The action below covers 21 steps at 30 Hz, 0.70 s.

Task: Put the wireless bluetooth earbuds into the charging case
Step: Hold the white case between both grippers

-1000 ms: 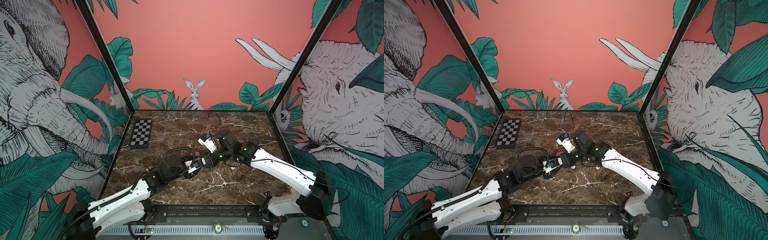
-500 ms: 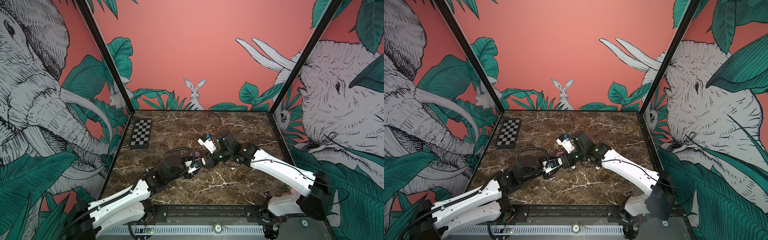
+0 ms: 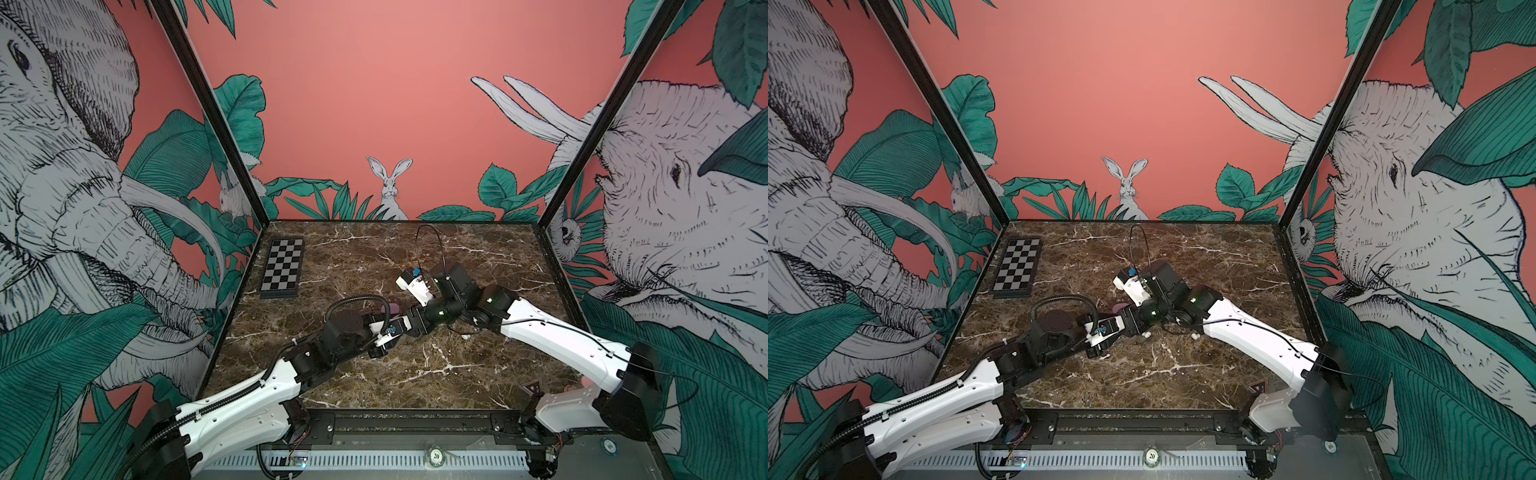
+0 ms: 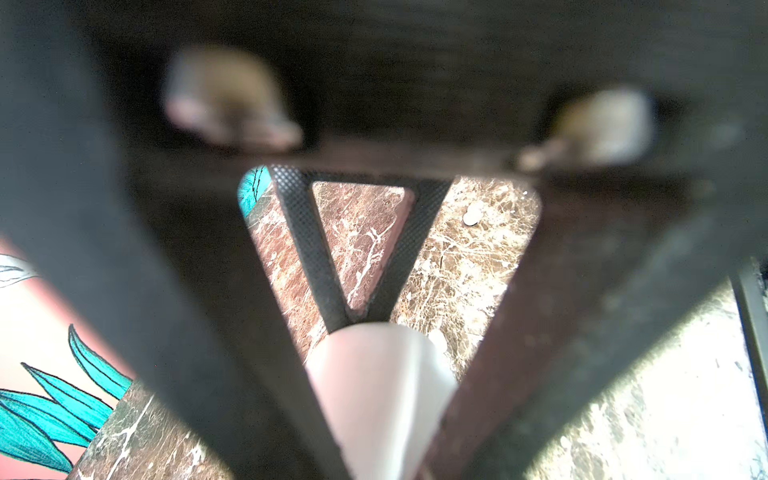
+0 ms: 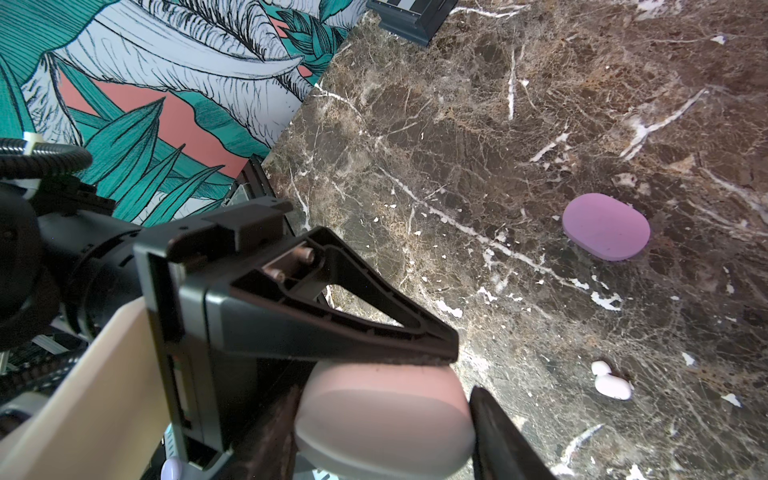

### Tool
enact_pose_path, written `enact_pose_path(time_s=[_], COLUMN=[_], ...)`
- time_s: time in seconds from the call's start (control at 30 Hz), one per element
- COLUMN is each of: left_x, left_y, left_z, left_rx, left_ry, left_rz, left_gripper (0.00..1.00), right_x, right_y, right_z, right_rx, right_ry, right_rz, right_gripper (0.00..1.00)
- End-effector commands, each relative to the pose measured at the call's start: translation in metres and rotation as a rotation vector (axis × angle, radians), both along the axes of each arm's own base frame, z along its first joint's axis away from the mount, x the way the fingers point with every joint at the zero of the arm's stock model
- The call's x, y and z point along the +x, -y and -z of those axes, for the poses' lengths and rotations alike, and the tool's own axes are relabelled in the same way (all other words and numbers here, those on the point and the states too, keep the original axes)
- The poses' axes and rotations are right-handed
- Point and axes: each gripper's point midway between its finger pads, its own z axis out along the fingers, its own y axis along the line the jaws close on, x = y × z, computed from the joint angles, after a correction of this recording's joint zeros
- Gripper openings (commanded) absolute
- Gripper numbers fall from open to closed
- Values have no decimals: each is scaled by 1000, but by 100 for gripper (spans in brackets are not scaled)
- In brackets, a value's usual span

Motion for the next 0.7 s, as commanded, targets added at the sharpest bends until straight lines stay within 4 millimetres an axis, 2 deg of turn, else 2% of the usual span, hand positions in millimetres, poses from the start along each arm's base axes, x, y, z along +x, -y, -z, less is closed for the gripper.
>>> enact_pose_path(time_s=[0.0, 0.17, 0.23, 0.33, 0.4, 0.57, 0.67], left_x=[-2, -1, 0, -1, -1, -2, -2], left_y=[-2, -3, -4, -4, -5, -4, -5], left_z=[0, -3, -5, -7, -7, -7, -7], left_rx=[0, -5, -7, -13, -15, -12, -8], left_ry=[10, 25, 33, 39, 38, 37, 40], left_rz=[8, 0, -3, -4, -3, 3, 5], left_gripper=[24, 0, 0, 0, 0, 0, 0], right_x=[-8, -8, -7, -7, -7, -7, -8], right_y=[-8, -11, -10, -8, -7, -5, -5], right_z=[-15, -14, -15, -16, -17, -19, -20], right_rx=[75, 84, 83, 82, 80, 83, 86], right_ry=[8, -6, -1, 5, 12, 17, 16], right_rz=[-40, -42, -36, -28, -24, -19, -23], right_gripper=[0, 0, 0, 14, 29, 53, 61])
